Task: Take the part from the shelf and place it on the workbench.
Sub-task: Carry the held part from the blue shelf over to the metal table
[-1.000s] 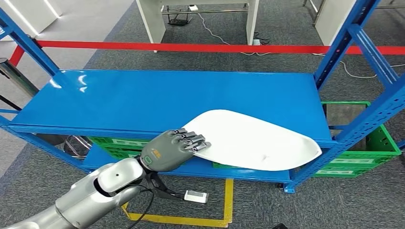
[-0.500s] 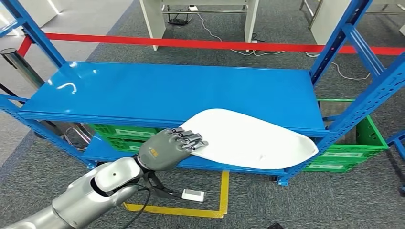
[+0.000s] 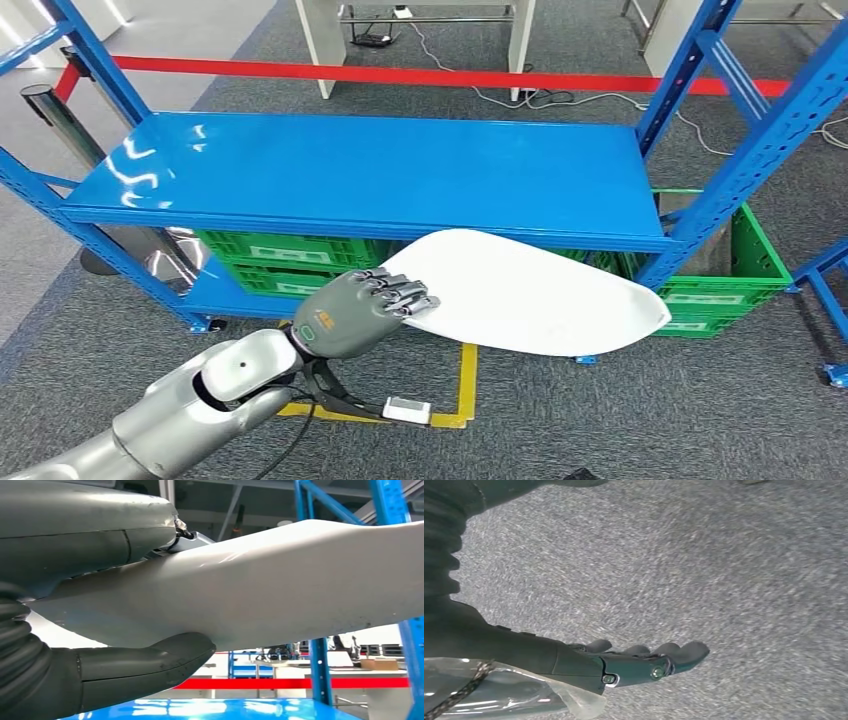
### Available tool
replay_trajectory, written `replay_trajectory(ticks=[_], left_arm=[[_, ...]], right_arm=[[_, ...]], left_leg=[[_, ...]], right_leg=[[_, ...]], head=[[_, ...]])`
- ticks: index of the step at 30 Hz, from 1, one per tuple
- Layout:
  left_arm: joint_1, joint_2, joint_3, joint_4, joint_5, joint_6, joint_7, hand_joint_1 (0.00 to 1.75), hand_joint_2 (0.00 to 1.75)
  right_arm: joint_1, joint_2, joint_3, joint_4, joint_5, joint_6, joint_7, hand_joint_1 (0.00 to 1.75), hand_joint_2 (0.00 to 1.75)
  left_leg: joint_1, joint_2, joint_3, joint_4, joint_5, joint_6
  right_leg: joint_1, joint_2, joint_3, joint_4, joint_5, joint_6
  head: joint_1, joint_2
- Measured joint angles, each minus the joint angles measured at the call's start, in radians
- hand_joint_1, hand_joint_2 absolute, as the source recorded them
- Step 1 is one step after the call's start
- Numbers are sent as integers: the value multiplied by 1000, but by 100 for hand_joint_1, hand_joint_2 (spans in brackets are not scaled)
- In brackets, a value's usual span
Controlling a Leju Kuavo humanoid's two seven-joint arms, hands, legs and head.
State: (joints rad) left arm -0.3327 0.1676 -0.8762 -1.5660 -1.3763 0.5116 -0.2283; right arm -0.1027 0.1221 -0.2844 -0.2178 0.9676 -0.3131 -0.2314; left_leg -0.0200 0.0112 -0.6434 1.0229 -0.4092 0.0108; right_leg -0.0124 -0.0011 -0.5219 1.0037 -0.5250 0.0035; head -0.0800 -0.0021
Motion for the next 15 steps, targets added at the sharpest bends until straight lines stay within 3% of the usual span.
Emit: replay_trajectory(ticks=[2,4,5,6,7,9,11,13,15], left_arm=[[0,2,0,0,2,0,0,175,175],[1,3,0,0,4,0,-1,175,175],[1,4,0,0,4,0,-1,175,175],[2,4,0,0,5,0,-1,175,175],[2,5,0,0,5,0,-1,175,175],[1,6,0,0,6,0,-2,175,175],[-2,6,0,0,6,0,-3,175,175],[-3,6,0,0,9,-1,-3,175,175],[-4,6,0,0,12,-2,-3,175,175]], right_arm=[[-1,0,-1,-1,3,0,0,0,175],[-1,-1,-2,-1,7,0,1,0,175],[0,-1,-2,-1,9,0,1,0,175],[0,-1,-3,-1,11,0,1,0,175],[0,-1,-3,-1,12,0,1,0,175],[0,-1,-4,-1,13,0,1,0,175],[-1,-1,-4,-2,13,0,1,0,175],[-1,-1,-5,-2,13,0,1,0,175],[0,-1,-7,-2,13,0,1,0,175]], left_leg=[[6,-4,-23,69,-78,-14],[15,-5,-50,198,-170,-26],[19,-5,-55,249,-191,-30],[23,-5,-46,271,-188,-32],[26,-5,-21,258,-167,-33],[29,-5,73,136,-121,-31],[26,-8,161,1,-119,-25],[20,-10,183,-49,-127,-14],[21,-7,169,-53,-110,2]], right_leg=[[-4,-3,-18,-2,22,-16],[-5,-3,-45,-1,45,-18],[-5,-4,-60,0,56,-17],[-5,-4,-75,1,66,-14],[-6,-4,-88,2,75,-11],[-8,-3,-109,4,93,-2],[-7,-2,-119,4,110,10],[-7,-3,-123,-1,129,23],[-10,-3,-132,-1,127,34]], head=[[-2,0],[-6,0],[-5,0],[-6,0],[-6,0],[-6,0],[-5,0],[-4,0],[-4,0]])
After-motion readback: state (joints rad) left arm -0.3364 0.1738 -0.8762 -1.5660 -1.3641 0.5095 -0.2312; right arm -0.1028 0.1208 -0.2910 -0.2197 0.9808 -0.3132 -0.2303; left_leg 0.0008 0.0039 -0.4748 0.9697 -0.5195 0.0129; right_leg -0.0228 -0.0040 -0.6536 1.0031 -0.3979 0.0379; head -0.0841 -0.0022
